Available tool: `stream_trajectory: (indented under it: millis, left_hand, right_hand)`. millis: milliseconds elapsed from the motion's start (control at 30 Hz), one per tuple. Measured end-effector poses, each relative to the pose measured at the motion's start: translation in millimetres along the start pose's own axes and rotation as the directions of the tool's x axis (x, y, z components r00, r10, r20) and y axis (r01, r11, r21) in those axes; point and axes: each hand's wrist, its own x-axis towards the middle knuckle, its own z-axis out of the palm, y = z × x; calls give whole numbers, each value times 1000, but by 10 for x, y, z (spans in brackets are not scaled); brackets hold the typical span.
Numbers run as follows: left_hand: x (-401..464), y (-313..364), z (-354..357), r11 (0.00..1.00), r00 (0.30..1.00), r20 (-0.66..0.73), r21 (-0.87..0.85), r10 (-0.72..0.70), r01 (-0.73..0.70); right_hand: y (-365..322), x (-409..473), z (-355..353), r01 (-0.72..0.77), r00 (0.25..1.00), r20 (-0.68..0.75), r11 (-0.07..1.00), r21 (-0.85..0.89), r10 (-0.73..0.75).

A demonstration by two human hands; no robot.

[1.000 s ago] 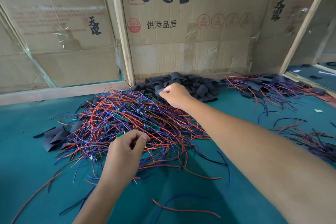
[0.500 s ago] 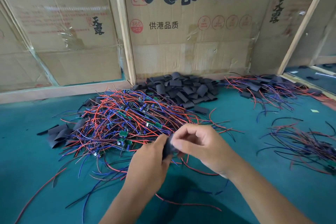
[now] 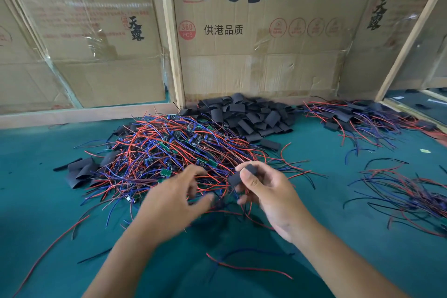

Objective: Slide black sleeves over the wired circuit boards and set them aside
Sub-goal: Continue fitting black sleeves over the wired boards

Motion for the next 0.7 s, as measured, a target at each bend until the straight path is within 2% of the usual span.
stream_trajectory:
  millis: [67,133,233,433,700]
  left_hand:
    - [59,-181,-66,992,970,-211,5,-122,126]
    - [88,-344,-106,964,926,-295,52,-236,262]
    - [91,-469,-101,931,936,-194,162,-294,326]
    - [92,-438,-60,928,957,-122,237,-265,287]
    - [99,-406,-16,909,943,-215,281,-253,308]
  right_hand:
    - [-11,25,-44,-38,999,-21,991,130,41]
    - [-7,43,-80,-70,997,-22,975,212,76]
    - [15,66,-112,-63,997,-32,973,222,72]
    - [-9,77,-126,-44,999,-16,981,191,48]
    - [-23,79,-126,-71,997,-13,984,164,74]
